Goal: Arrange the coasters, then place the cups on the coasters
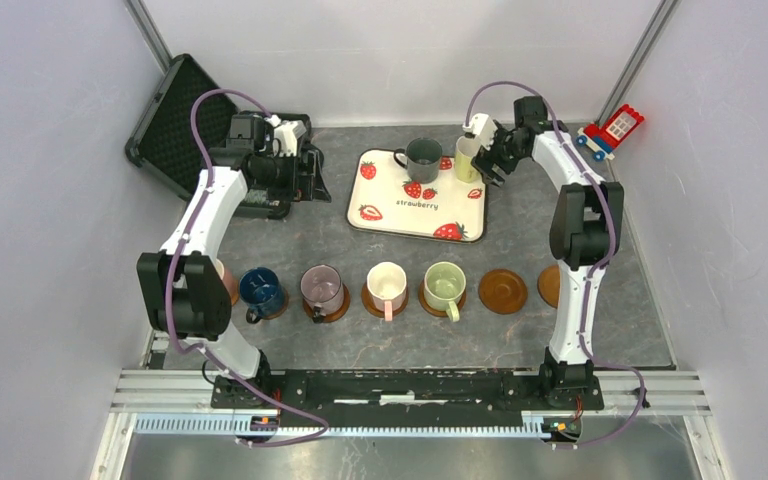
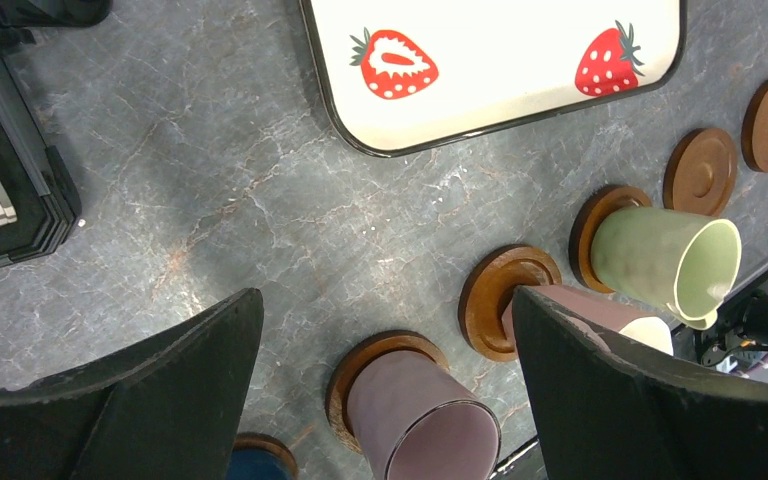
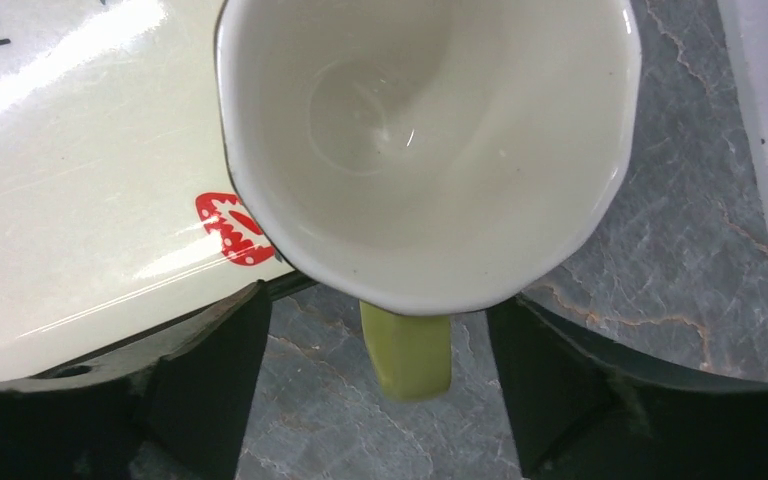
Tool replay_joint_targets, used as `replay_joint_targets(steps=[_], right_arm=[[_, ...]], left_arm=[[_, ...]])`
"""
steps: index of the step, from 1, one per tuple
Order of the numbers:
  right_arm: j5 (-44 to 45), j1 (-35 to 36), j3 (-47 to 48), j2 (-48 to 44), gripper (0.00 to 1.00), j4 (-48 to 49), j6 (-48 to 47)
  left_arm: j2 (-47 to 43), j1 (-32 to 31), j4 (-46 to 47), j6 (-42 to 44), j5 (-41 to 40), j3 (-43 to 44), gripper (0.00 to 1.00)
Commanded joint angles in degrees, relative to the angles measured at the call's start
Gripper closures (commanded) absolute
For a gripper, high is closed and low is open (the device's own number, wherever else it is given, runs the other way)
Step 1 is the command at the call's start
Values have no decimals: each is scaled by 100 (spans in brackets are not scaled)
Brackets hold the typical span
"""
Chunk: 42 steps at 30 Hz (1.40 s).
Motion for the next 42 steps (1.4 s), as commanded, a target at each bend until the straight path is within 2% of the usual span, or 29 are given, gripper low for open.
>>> replay_joint_targets(steps=[1, 6, 9, 14, 18, 19, 25, 29, 33, 39, 42], right_arm=[[-233, 3, 170, -80, 25, 360, 86], [-369, 19, 18, -216, 43, 540, 322], [-290, 21, -89, -328, 50, 586, 384], [-354, 29, -180, -618, 71, 447, 567], [-301, 29, -470, -1080, 97, 571, 919], [-274, 28, -552, -1225, 100, 612, 1080], [23, 16, -1340, -2456, 100, 1395, 2418], [718, 19, -2430, -3677, 100, 1986, 3578], [1388, 23, -3727, -4960, 100, 2336, 4311], [2548, 100, -5093, -6365, 100, 1814, 5834], [2744, 191, -5698, -6892, 100, 1401, 6268]], left_arm=[[102, 9, 20, 161, -127, 329, 0], [133, 10, 22, 134, -120, 389, 0], [131, 10, 20, 126, -123, 408, 0], [71, 11, 23, 135, -155, 432, 0], [-24, 14, 22, 165, -124, 362, 0], [-48, 17, 27, 170, -103, 337, 0], [-342, 14, 347, 84, 112, -71, 0], [-584, 11, 507, 48, 229, -294, 0], [-855, 15, 602, 43, 393, -582, 0], [-1225, 18, 583, 184, 486, -928, 0], [-1282, 17, 488, 114, 504, -958, 0]])
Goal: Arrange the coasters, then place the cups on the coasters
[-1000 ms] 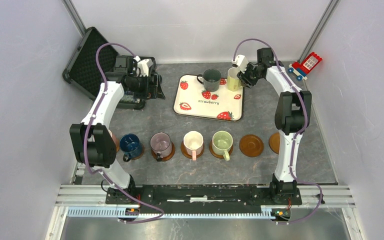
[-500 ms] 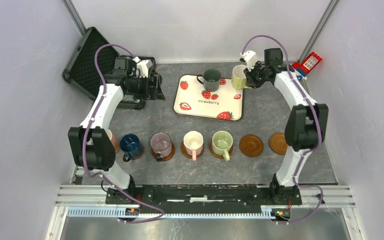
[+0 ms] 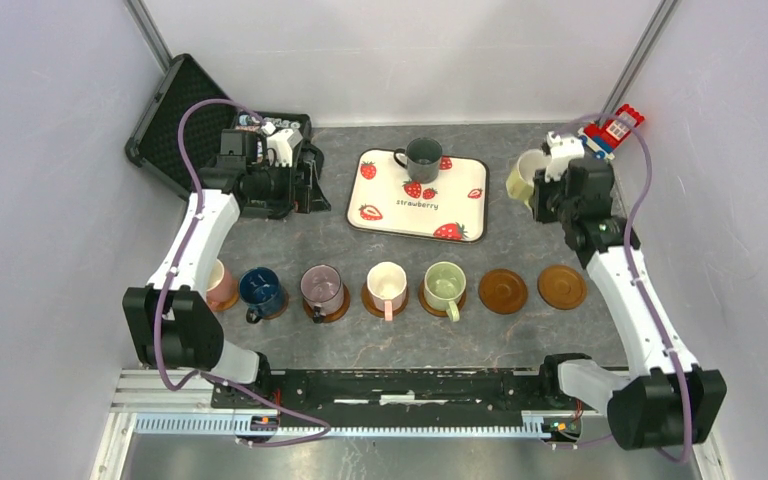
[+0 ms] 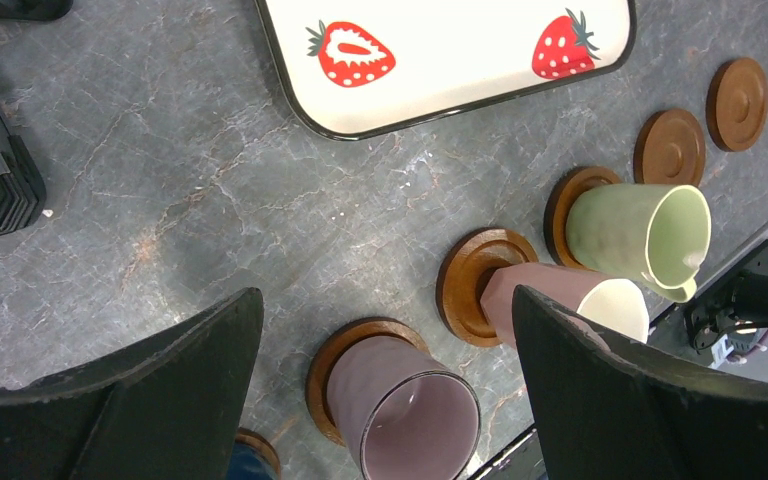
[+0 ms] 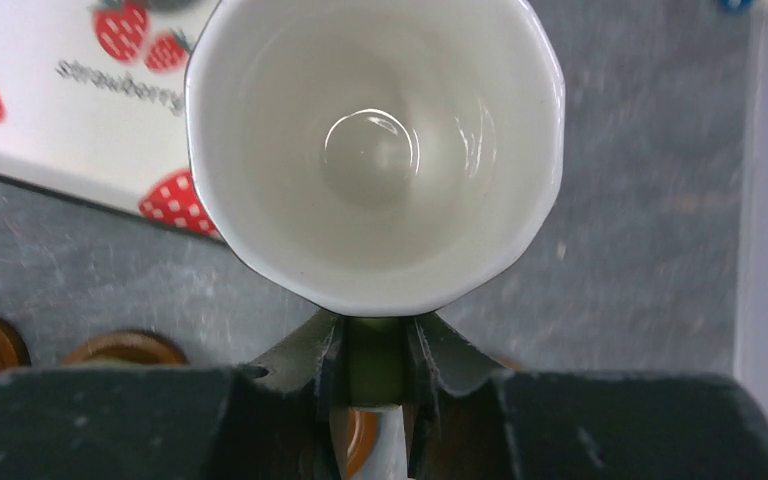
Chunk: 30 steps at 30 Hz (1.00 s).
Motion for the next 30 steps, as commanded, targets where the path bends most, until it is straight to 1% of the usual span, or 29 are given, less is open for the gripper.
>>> replay_joint_targets(steps=[1, 5, 8, 12, 15, 20, 30], right_arm=[[763, 166, -692, -672, 100, -264, 1228], [956, 448, -1310, -1363, 100, -671, 1522], [969, 488, -1692, -1775, 100, -893, 1456], [655, 524, -2111, -2236, 100, -1094, 1400], [679, 611, -2390, -2551, 100, -1100, 1349], [365, 758, -2533, -2779, 100, -1038, 1320], [447, 1019, -2691, -2874, 100, -1223, 1341]], left_arm=[[-267, 16, 53, 81, 244, -51, 0], [-365, 15, -69, 31, 269, -118, 0], [-489, 5, -87, -32, 296, -221, 0], [-576, 9, -95, -101, 313, -279, 0], [-576, 4, -102, -319, 297, -279, 0], [-548, 5, -182, -413, 293, -279, 0], [-581, -2, -184, -558, 324, -340, 0]])
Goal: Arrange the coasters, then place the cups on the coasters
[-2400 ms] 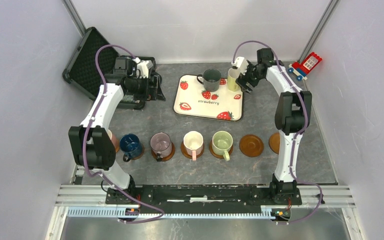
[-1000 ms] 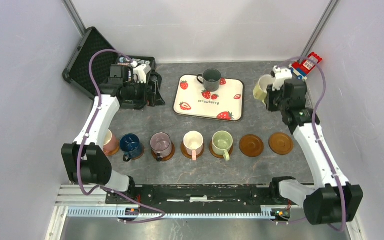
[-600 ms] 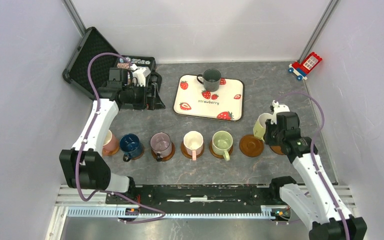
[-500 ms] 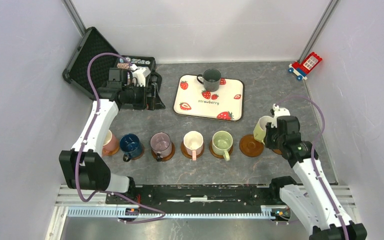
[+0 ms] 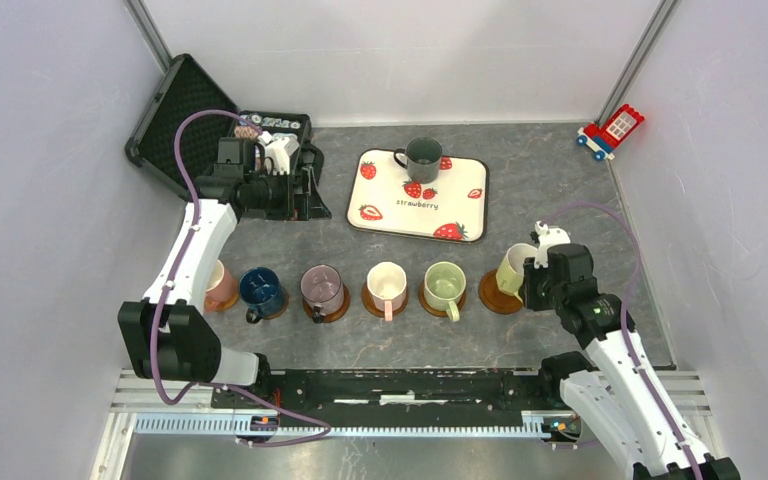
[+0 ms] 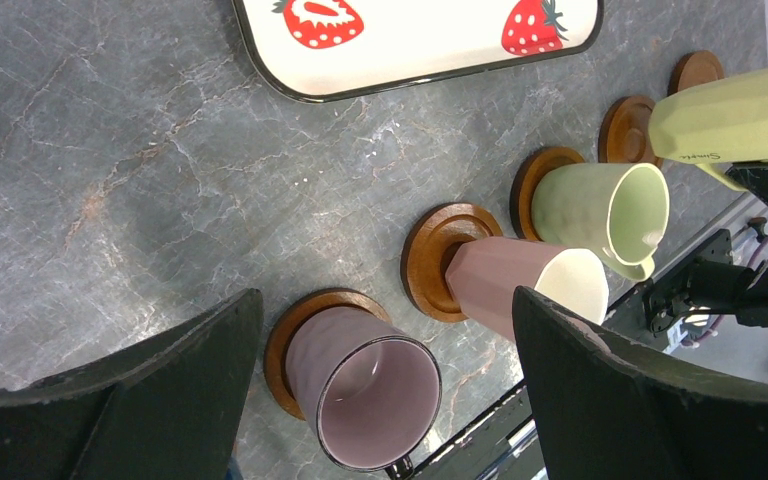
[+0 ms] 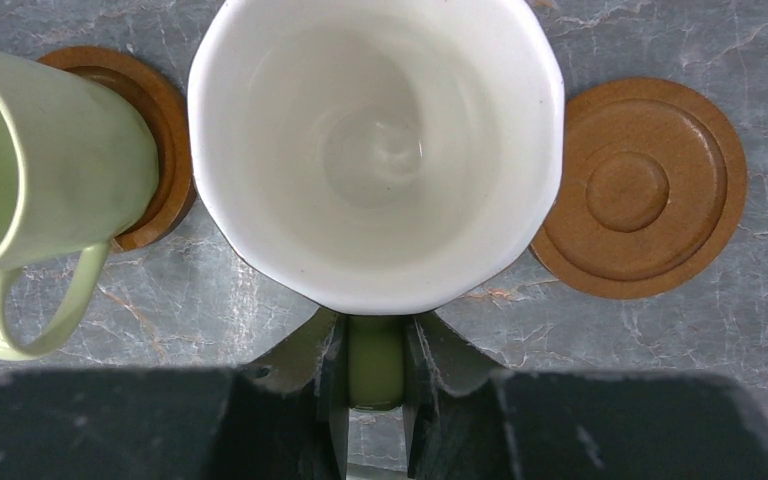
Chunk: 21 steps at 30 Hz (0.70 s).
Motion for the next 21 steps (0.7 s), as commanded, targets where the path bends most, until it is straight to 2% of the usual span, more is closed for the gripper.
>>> replay_joint_targets(steps=[1, 13, 19, 21], right_arm=[[-88, 107, 18, -79, 100, 440, 75], [-2, 236, -172, 64, 100, 563, 94], [-103, 253, -280, 115, 80, 551, 131], [-106, 254, -289, 102, 78, 481, 135]], left_arm=[[-178, -1, -2, -187, 192, -26, 0], [-160, -5, -7, -182, 129, -105, 0], [-162, -2, -7, -143, 86, -123, 0], [-142, -1, -7, -123, 89, -114, 0]])
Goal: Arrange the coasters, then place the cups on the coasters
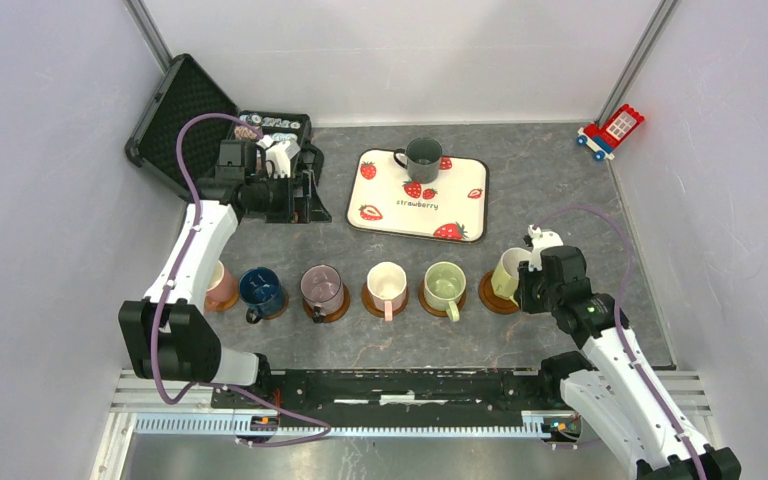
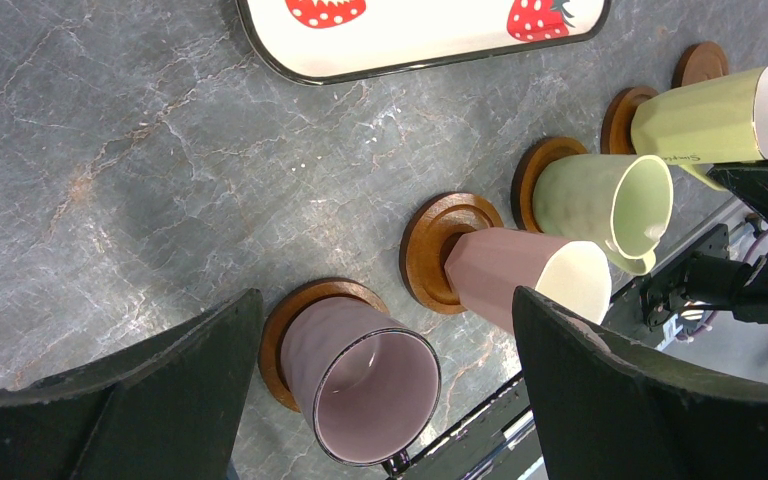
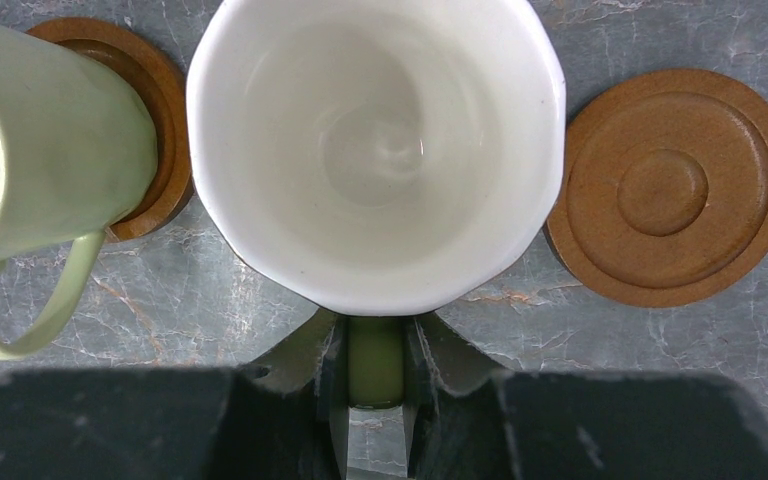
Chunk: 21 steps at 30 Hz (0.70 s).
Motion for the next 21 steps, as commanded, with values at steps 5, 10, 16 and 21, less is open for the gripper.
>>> replay_joint_targets(steps=[5, 10, 16, 21], right_arm=[[-15, 38, 52, -15, 80, 77, 63], [-50, 40, 162, -54, 85, -206, 5], [-69, 36, 172, -91, 95, -323, -52], [-69, 49, 242, -121, 96, -462, -122]], left_arm=[[-87, -5, 28, -112, 72, 44, 0], [-50, -6, 28, -137, 72, 70, 0], [-38, -4, 28, -169, 85, 24, 0], [-91, -4, 28, -182, 54, -29, 0]])
